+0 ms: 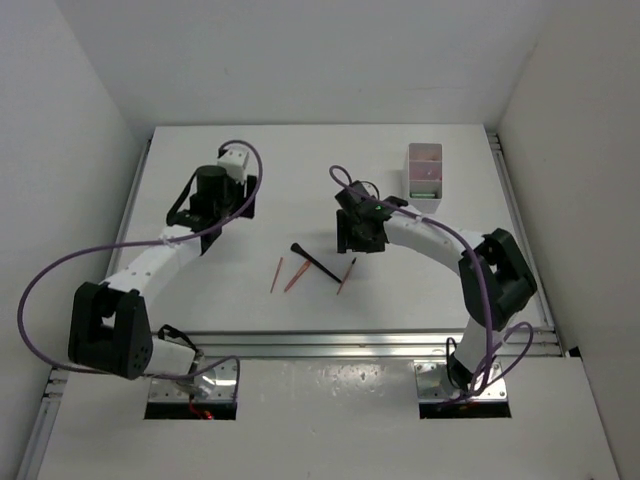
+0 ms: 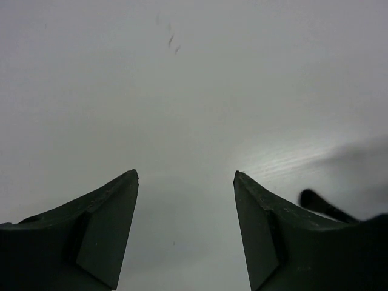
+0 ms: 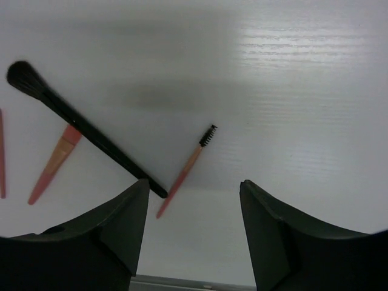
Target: Organize the makeup
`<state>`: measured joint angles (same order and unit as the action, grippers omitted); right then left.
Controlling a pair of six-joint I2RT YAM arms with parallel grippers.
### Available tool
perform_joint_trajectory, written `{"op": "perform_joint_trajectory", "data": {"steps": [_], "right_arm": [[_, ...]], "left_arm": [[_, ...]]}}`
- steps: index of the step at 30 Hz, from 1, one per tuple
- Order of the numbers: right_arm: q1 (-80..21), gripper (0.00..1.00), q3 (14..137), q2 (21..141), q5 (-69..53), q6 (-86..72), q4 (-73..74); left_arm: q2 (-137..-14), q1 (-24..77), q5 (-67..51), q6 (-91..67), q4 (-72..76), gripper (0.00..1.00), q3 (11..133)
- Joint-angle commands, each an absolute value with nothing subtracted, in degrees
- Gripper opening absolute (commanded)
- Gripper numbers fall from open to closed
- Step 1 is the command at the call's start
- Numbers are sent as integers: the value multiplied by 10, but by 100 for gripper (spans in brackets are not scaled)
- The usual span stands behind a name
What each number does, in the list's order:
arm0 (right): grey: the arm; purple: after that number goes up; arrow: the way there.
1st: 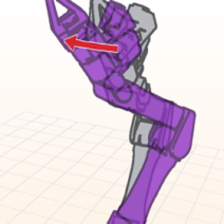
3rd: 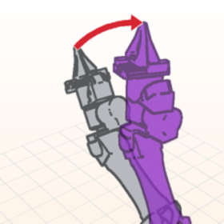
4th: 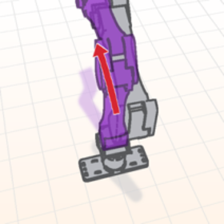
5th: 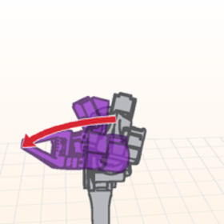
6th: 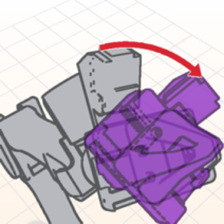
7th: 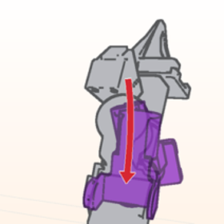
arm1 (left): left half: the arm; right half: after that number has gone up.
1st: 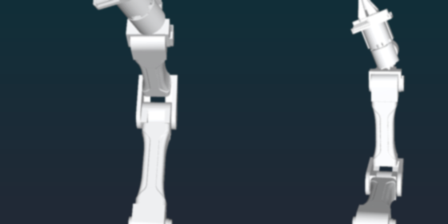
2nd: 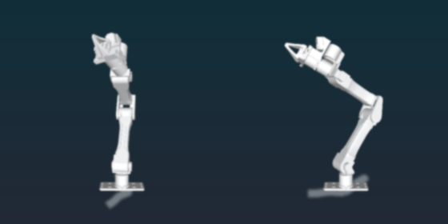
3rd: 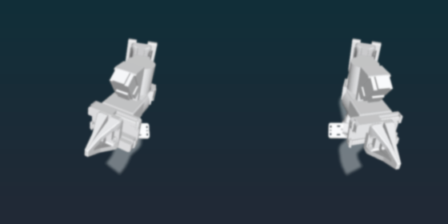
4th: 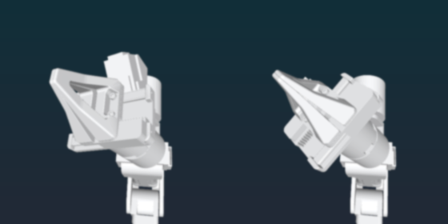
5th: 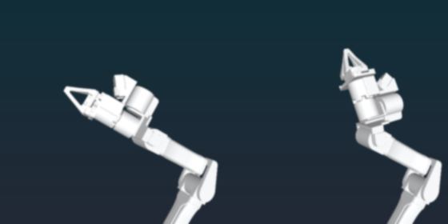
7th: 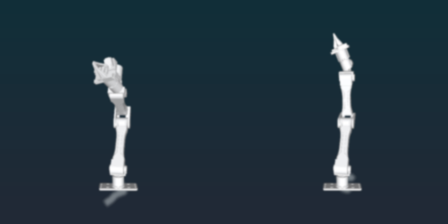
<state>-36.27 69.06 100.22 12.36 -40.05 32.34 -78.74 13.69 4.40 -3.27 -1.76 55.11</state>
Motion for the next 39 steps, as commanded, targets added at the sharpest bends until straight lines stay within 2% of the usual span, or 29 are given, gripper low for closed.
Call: {"op": "perform_joint_trajectory", "data": {"steps": [1,3,9,14,23,28,33,39], "right_arm": [[-370,60,724,999,182,-514,380],[-373,55,696,1001,162,-575,350],[-398,51,677,1047,160,-656,384],[-395,47,656,1067,160,-634,319],[-372,41,655,1102,140,-617,346],[-373,40,643,1071,156,-621,384],[-396,41,649,1029,163,-453,313],[-402,42,652,1034,108,-382,256]], "left_arm": [[-731,117,74,-75,-19,70,505],[-714,111,74,-87,-11,70,476],[-685,111,74,-101,11,72,438],[-669,116,74,-95,-6,72,419],[-657,116,84,-106,-19,72,409],[-657,116,77,-112,-25,72,401],[-657,116,70,-112,-4,72,396],[-652,116,76,-105,2,72,385]]}}
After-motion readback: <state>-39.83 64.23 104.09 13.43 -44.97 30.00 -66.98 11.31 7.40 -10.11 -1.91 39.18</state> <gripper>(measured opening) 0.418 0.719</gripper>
